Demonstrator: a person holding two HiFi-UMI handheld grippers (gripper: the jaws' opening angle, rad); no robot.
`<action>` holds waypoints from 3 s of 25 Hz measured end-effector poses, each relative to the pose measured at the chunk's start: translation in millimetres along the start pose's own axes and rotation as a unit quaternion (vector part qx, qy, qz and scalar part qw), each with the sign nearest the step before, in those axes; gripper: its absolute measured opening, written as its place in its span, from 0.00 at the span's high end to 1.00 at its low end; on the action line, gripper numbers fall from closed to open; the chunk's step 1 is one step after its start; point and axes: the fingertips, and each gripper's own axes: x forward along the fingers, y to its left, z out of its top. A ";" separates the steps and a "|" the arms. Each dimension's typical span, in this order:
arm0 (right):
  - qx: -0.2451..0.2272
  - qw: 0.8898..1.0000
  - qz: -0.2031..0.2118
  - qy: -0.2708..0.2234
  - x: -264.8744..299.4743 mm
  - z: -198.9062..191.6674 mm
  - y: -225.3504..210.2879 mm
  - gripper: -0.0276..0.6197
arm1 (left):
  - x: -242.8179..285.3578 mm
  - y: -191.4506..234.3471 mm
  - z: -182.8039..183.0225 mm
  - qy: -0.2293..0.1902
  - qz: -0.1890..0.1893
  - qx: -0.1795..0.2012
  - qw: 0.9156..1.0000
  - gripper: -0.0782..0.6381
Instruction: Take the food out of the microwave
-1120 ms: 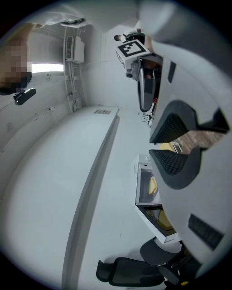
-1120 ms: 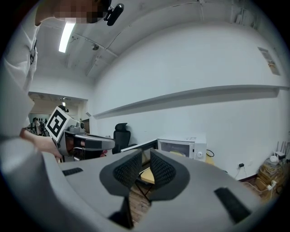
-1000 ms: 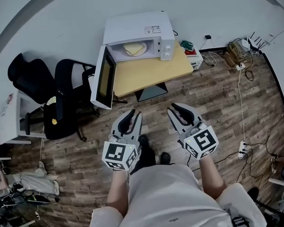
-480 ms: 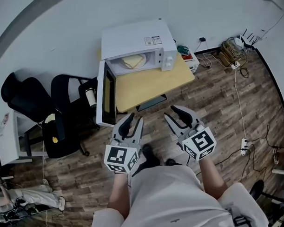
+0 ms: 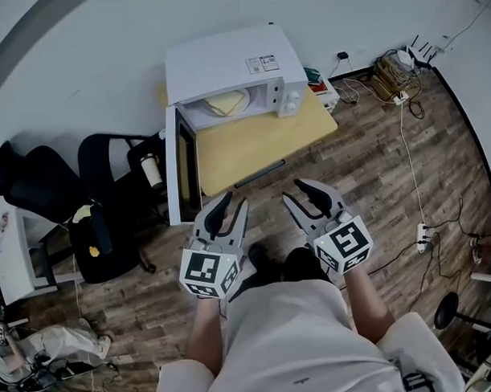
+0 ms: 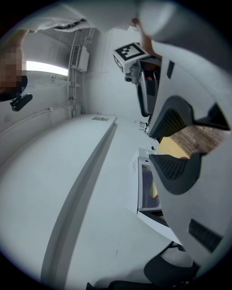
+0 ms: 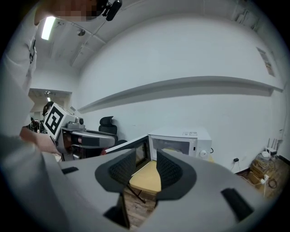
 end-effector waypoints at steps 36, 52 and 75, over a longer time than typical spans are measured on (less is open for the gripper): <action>-0.073 0.991 0.103 0.039 143.6 7.1 -92.5 0.72 | 115.0 87.1 11.0 0.030 0.095 -0.027 0.995 0.74; -0.076 0.981 0.170 0.048 180.2 -10.5 -130.3 0.71 | 154.6 100.5 5.3 0.030 0.168 -0.048 0.984 0.74; -0.108 0.976 0.165 0.099 254.9 -66.9 -126.9 0.68 | 182.1 155.3 -42.0 0.048 0.150 -0.074 0.985 0.74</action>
